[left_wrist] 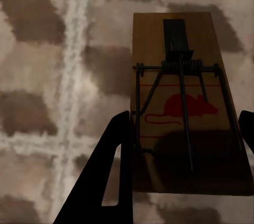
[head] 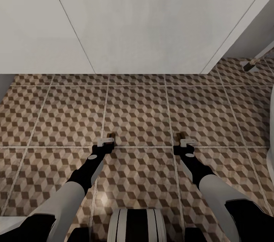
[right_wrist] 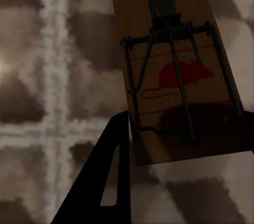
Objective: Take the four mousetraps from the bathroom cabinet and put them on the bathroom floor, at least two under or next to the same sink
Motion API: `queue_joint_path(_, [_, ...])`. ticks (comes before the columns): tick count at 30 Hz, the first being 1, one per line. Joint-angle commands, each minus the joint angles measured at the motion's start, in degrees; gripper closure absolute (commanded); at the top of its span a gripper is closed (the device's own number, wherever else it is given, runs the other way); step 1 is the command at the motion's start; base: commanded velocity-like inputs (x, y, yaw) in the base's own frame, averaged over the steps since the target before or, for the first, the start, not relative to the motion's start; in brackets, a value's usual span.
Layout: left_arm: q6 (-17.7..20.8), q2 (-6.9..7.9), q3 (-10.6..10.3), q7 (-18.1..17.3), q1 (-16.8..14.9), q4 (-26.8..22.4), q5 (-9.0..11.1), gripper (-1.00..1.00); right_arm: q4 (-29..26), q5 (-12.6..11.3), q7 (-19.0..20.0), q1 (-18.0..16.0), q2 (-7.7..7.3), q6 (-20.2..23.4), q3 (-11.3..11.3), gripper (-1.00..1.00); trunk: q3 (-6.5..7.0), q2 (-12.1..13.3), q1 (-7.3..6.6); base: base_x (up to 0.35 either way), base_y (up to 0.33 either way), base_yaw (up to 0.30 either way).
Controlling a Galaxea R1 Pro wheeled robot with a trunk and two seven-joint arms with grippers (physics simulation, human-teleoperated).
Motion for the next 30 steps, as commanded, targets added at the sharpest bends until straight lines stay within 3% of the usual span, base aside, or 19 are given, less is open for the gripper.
queue_joint_path(1, [0.08, 0.00, -0.15, 0.28, -0.01, -0.03, 0.08, 1.00, 0.97, -1.24, -0.22, 0.01, -0.03, 0.06, 0.66, 1.00, -0.03, 0.00, 0.00, 0.000, 0.000, 0.000])
queue_joint_path(20, [-0.60, 0.01, -0.23, 0.21, -0.01, -0.03, -0.29, 1.00, 0.62, -1.21, -0.22, 0.01, 0.03, -0.36, 0.61, 1.00, -0.03, 0.00, 0.00, 0.000, 0.000, 0.000])
queue_joint_path(30, [-1.63, 0.01, -0.22, 0.24, -0.01, -0.07, -0.30, 1.00, -4.34, -1.21, -0.79, 0.01, -0.05, -3.44, 0.74, 1.00, -0.03, 0.00, 0.00, 0.000, 0.000, 0.000])
